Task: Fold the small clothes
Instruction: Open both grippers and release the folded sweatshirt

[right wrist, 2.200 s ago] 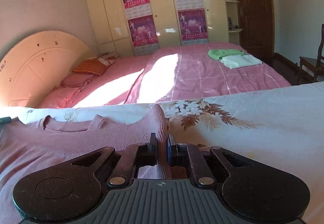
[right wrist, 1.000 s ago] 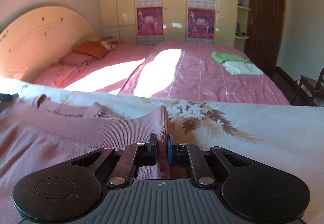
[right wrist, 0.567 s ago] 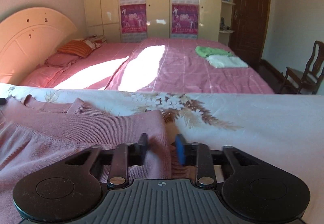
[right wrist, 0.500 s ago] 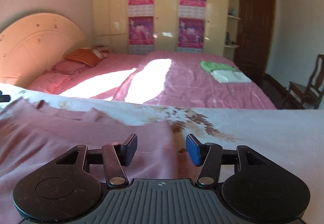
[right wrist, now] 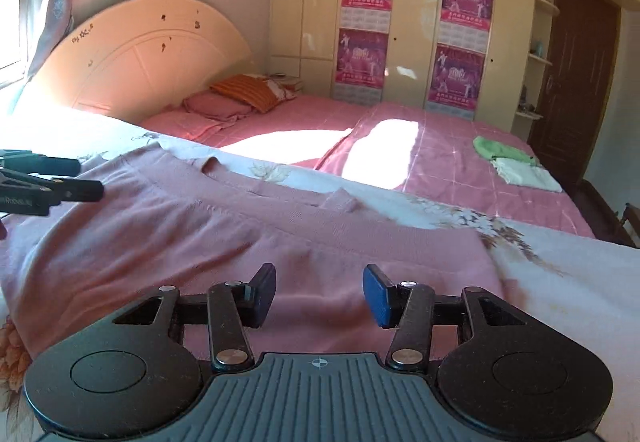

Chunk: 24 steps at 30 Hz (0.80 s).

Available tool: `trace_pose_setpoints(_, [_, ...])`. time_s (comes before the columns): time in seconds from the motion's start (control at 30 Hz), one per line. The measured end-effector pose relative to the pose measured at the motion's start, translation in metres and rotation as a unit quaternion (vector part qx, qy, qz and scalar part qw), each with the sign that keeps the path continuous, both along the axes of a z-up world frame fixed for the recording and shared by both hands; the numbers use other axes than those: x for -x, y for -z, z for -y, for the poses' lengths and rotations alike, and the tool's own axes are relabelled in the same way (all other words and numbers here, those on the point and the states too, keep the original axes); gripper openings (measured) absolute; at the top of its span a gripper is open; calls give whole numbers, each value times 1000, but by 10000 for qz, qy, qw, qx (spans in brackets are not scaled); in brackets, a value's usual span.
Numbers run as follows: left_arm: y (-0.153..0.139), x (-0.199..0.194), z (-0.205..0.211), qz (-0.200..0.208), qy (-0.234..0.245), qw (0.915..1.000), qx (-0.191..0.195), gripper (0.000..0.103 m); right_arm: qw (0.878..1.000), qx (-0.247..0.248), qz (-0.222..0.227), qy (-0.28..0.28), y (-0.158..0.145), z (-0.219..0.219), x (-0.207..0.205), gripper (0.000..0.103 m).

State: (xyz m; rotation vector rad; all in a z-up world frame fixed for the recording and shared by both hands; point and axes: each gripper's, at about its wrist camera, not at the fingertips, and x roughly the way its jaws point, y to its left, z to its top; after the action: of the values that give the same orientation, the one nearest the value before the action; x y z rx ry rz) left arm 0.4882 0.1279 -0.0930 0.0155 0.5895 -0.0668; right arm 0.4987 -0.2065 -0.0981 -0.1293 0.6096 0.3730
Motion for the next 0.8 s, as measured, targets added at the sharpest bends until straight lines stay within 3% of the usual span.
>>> trace_pose_setpoints(0.07, [17,1,-22,-500,-214,9985,-57,70,9991,187,-356,148,14,12,3,32])
trace_pose_setpoints(0.1, [22,5,-30,-437,-121,9990,46,71,9970,370,-614,300,26,17,3,26])
trace_pose_setpoints(0.23, [4,13,-22,-374,-284,9989,32,67,9963,135,-592,610,20,25,12,27])
trace_pose_setpoints(0.3, [-10,27,-7,-92,-76,9996,258,71,9972,-29,-289,693,0,23,31,27])
trace_pose_setpoints(0.37, [-20,44,28,198,234,9994,174,78,9979,-212,-264,557,-10,16,45,28])
trace_pose_setpoints(0.43, [-18,49,56,221,424,9988,92,80,9987,-168,-343,345,-9,-5,59,28])
trace_pose_setpoints(0.57, [15,41,91,-555,437,9975,13,79,9969,249,-719,198,20,-50,74,28])
trace_pose_setpoints(0.67, [23,56,84,-554,379,9975,-214,80,9970,455,-588,203,25,-52,83,28])
trace_pose_setpoints(0.8, [23,77,34,-528,-217,9981,-225,80,9948,585,-509,668,20,-12,93,28])
